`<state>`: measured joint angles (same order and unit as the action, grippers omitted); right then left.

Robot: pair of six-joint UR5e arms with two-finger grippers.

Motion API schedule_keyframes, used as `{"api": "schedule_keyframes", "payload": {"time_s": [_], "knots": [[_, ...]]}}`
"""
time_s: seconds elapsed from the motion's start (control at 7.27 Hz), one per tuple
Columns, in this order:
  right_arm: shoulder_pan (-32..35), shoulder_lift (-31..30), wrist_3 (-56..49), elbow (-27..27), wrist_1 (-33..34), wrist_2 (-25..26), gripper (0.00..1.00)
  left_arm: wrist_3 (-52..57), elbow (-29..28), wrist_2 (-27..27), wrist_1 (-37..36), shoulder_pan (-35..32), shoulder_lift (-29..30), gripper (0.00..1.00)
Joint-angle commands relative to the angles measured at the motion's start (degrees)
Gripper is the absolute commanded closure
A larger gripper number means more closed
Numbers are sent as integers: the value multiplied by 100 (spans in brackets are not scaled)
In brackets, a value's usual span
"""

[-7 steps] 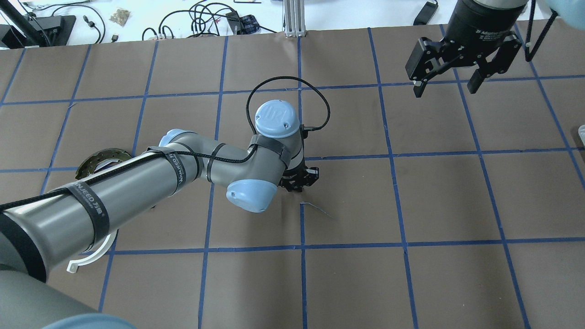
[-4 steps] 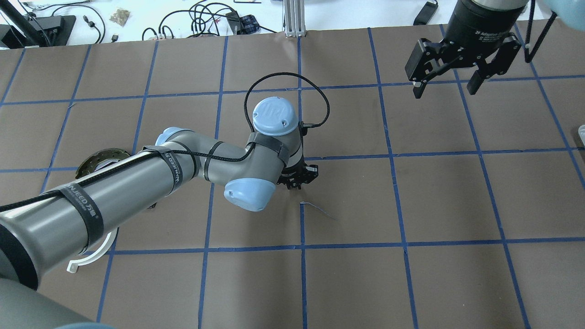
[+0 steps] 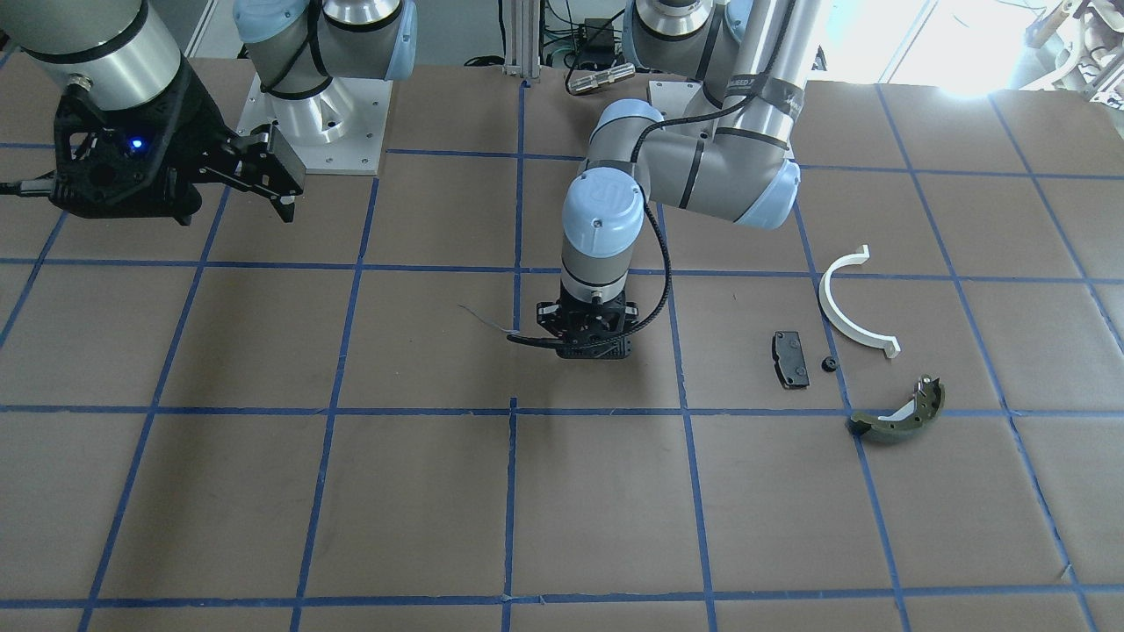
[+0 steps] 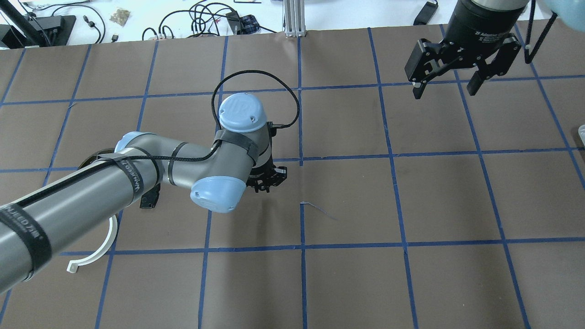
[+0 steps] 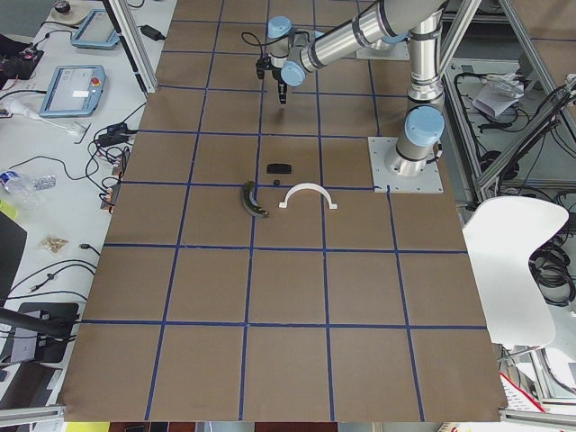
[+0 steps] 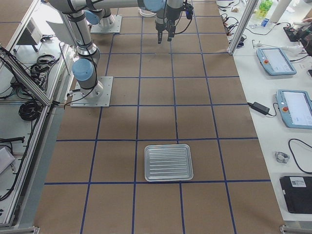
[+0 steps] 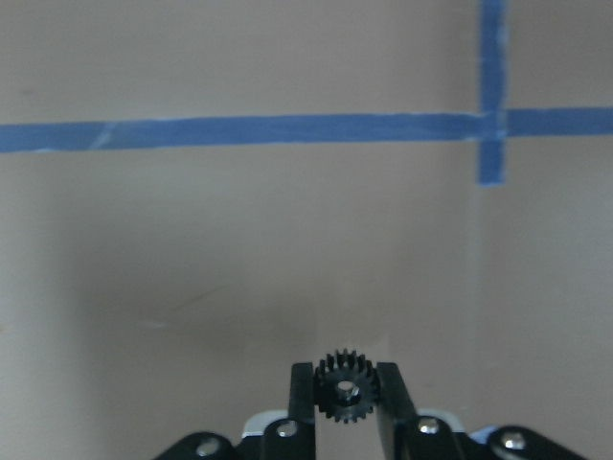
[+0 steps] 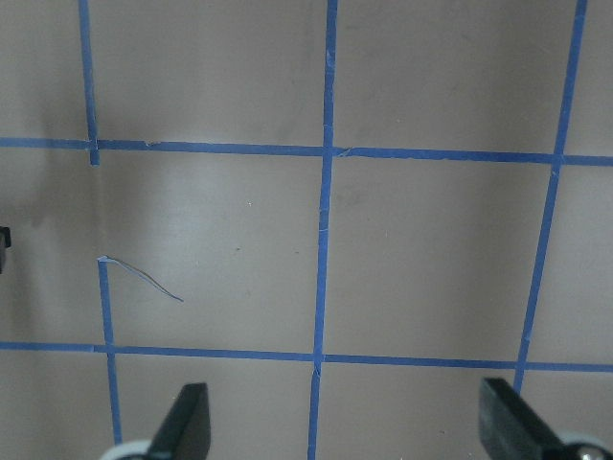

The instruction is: Place bearing gear from tray to pile

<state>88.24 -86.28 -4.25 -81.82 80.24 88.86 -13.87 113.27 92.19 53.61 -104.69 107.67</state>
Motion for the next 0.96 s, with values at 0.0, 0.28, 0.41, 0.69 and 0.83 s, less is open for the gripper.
{"api": "schedule_keyframes", "payload": {"time_s": [0.0,0.28,0.41,0.69,0.83], "knots": [[0,-3,-6,0,-8,9,0,1581,423,727,499,1146,-701,100],[0,-3,-14,0,-8,9,0,2919,669,757,607,2569,-1037,100],[0,-11,-14,0,-8,9,0,3691,801,748,459,3107,-1055,100],[0,-20,-6,0,-8,0,0,4182,890,696,-157,3892,-784,100],[0,-11,-23,0,-8,9,0,4199,890,704,-158,3894,-783,100]]}}
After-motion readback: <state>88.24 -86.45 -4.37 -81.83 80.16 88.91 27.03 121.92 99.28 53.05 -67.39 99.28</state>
